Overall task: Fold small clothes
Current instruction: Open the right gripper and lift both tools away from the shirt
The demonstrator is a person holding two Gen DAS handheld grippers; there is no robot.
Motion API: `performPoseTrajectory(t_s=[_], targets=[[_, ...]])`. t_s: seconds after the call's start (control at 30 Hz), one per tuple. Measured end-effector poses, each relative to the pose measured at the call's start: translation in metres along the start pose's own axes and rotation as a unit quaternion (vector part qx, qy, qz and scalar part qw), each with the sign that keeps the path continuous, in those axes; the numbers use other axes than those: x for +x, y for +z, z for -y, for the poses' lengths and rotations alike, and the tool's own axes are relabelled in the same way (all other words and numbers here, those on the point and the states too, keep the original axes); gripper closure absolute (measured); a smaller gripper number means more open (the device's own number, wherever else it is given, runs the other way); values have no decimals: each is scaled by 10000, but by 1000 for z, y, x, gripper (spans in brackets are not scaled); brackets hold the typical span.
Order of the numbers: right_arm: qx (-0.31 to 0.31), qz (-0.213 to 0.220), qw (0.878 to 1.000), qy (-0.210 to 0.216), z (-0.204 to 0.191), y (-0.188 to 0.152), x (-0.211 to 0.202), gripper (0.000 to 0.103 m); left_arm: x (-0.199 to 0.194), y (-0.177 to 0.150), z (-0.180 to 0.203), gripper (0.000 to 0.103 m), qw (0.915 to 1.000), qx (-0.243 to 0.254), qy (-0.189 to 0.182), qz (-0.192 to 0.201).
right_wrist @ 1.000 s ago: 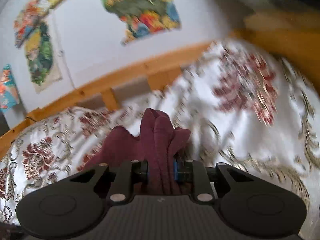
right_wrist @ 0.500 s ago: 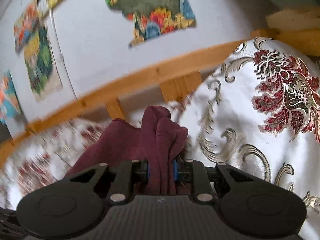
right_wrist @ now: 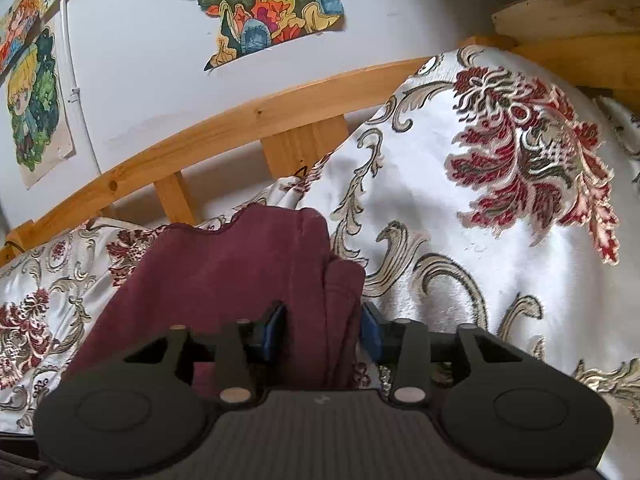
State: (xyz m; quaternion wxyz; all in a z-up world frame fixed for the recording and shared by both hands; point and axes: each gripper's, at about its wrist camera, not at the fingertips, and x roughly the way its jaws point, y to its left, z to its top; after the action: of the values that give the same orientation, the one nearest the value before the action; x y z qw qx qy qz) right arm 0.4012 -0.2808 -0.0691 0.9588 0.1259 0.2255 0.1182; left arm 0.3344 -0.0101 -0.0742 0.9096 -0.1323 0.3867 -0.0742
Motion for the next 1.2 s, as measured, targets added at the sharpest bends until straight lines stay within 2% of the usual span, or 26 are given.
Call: performPoseTrajectory(t_s=[0.07,0.13,0.2,0.23,0.3,0.5,0.7,0.83,1.2], targets=[[-52,47,10000,-56,-1,2,-4,45,-2,1,0,11,9999,-69,126,2],[-96,78,9999,-102,-3,4,-10,40,-7,1,-1,9,9997,-156,170,10],[-136,151,9997,-149,-3,7,-15,28,-13,3,-2,6,9994,-249,256,28],[-153,209,9995,-161,-4,8,-18,26,-17,4,-1,6,9991,-283,323,66],[-178,315,9991,-232,-6,12,-27,17,-26,6,0,3,9984,-333,436,165],[-288,714,9961,-435,-17,24,-56,1,-62,17,6,1,9953,-346,696,570],[-242,1134,9925,-398,-30,32,-97,0,-103,24,23,1,9912,-109,901,966],[-429,1365,9888,-420,-44,36,-125,0,-134,23,32,1,9862,41,1041,1287],[-784,1861,9780,-532,-81,17,-206,0,-205,7,33,1,9788,94,1036,1763]])
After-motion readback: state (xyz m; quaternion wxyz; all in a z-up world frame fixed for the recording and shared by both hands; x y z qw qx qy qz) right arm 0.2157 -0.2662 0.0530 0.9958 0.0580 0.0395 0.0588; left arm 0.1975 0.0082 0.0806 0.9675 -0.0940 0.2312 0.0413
